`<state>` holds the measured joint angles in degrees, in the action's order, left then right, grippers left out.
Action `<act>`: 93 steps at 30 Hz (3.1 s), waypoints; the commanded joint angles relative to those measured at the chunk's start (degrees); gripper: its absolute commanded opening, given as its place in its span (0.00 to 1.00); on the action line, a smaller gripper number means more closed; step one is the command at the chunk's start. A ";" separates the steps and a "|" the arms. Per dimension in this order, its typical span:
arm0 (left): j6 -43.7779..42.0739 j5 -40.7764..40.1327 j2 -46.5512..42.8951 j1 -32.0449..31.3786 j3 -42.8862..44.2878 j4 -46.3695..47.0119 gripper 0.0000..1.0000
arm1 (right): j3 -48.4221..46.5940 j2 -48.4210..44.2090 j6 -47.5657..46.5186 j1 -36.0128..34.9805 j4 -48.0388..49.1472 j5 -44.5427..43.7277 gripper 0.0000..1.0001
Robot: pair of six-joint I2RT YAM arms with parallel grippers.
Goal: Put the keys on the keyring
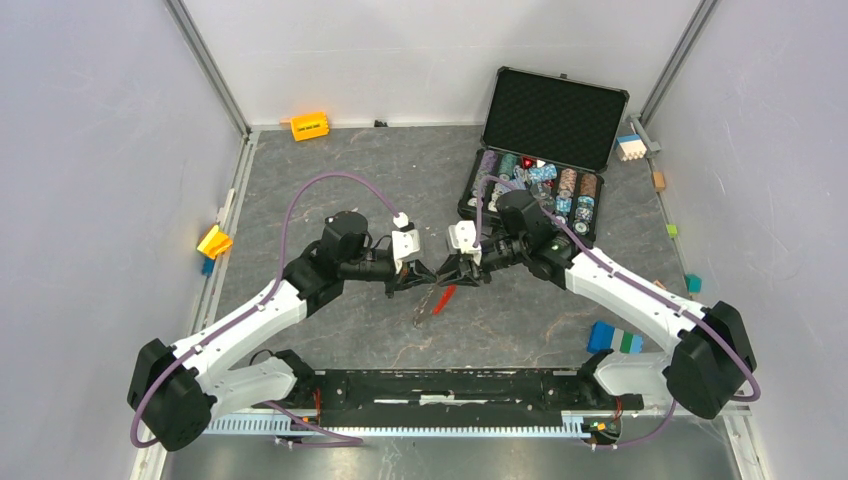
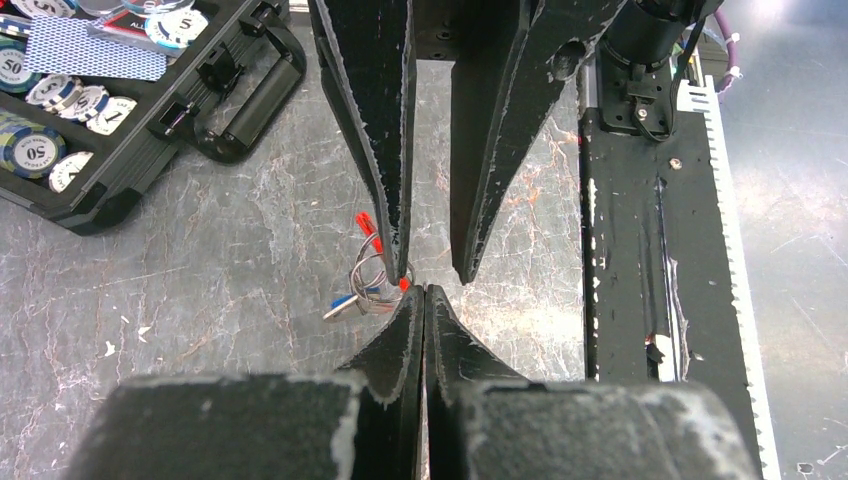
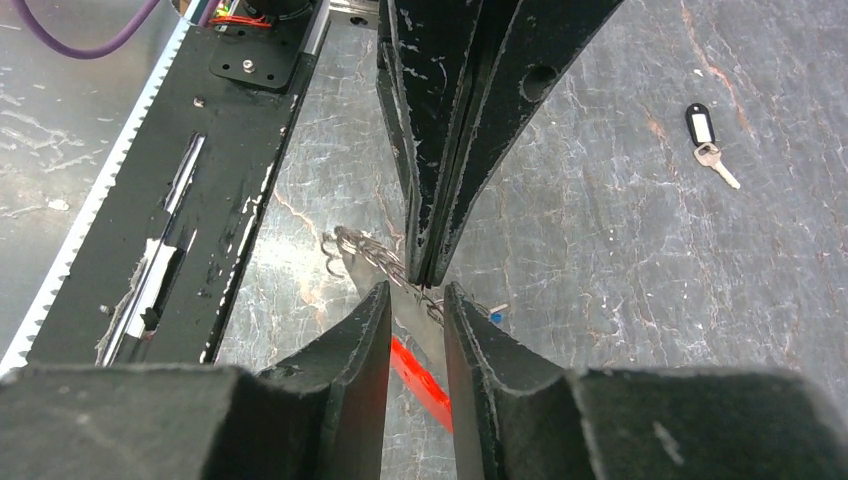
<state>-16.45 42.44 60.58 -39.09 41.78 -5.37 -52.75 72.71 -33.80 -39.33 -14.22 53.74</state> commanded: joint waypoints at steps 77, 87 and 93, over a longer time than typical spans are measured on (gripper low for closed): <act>-0.17 6.12 -2.97 0.18 0.28 3.22 0.02 | -4.11 4.49 -15.97 -2.49 -13.99 -2.92 0.47; -6.70 6.33 -3.54 0.16 0.08 -0.66 0.02 | -4.13 3.91 -16.05 -2.28 -13.83 -2.58 0.00; -14.69 6.81 -4.36 0.16 -1.23 -3.60 0.06 | -3.47 2.97 -17.58 -1.80 -14.66 -1.23 0.00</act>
<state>-22.74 48.18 57.65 -39.09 39.70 -6.96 -55.16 77.49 -49.50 -41.60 -27.97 49.45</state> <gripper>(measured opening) 0.032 0.014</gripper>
